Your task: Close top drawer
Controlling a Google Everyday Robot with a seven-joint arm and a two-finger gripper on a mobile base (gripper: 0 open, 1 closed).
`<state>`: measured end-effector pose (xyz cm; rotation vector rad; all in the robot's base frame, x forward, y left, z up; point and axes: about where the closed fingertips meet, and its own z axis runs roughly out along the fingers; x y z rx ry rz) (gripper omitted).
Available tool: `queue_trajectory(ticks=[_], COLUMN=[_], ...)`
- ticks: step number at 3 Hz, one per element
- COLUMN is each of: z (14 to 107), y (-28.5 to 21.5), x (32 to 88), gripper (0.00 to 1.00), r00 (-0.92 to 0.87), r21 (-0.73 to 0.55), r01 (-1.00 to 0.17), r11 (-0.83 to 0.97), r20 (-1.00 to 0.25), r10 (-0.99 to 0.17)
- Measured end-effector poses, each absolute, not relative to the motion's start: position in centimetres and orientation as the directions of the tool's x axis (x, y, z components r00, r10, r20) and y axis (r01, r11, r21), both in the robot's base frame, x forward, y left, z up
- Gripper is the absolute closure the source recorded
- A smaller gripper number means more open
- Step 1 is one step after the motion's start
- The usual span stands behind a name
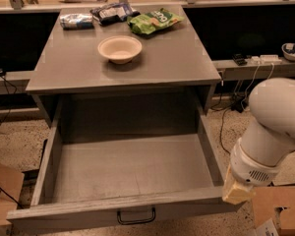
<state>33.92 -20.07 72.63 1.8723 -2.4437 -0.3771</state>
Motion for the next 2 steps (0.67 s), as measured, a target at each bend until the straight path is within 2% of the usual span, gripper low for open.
queue_trajectory(ticks=[2], z=[66.8], y=[-21.2], x=[31.9], gripper=[1.0], r00=[-0.332], r21=[0.334], r01=[-0.896], r11=[0.292], r20=[-0.068], r10=[-0.941])
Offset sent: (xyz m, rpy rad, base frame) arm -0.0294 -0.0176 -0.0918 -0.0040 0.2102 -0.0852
